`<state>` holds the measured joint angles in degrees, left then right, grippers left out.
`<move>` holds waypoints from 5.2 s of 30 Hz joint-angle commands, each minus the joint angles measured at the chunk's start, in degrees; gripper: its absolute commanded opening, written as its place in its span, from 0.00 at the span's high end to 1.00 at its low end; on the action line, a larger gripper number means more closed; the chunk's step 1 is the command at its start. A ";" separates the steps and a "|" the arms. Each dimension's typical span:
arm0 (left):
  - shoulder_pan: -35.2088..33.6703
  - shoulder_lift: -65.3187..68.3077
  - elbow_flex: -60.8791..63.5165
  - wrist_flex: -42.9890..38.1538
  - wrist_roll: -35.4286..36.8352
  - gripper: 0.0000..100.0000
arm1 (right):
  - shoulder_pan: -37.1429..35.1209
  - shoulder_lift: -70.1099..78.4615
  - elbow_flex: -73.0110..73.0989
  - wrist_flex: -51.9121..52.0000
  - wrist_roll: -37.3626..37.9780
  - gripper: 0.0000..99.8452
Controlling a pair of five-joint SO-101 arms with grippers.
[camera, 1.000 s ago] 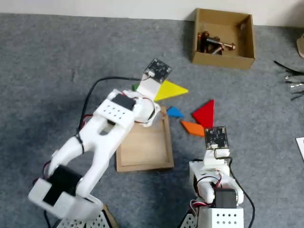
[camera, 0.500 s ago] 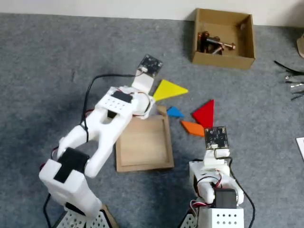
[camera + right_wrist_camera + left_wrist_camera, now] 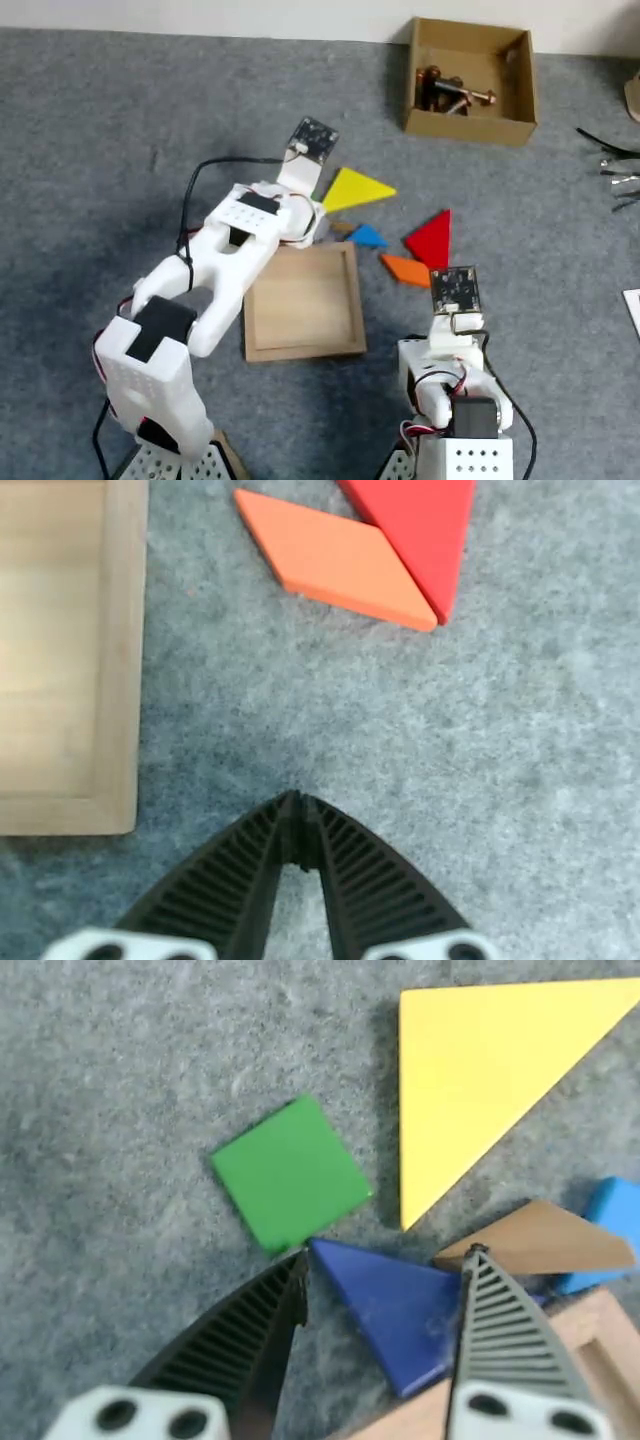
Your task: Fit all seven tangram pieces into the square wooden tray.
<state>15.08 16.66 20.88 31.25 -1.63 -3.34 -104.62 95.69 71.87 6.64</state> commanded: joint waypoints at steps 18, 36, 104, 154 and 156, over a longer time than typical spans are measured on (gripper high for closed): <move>-1.10 0.48 -1.19 2.29 0.00 0.77 | -0.40 -0.75 6.99 -0.40 -0.26 0.99; -2.33 1.01 -12.35 23.12 0.00 0.76 | -0.40 -0.75 6.99 -0.40 -0.26 0.99; -5.49 15.78 -29.41 40.18 15.91 0.77 | -0.40 -0.75 6.99 -0.40 -0.26 0.99; -5.67 15.69 -35.65 40.62 -13.89 0.77 | -0.40 -0.75 6.99 -0.40 -0.26 0.99; -5.76 15.52 -35.74 40.70 -13.45 0.77 | -0.40 -0.75 6.99 -0.40 -0.26 0.99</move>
<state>8.40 33.27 -14.29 71.87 -15.08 -3.34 -104.62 95.69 71.87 6.64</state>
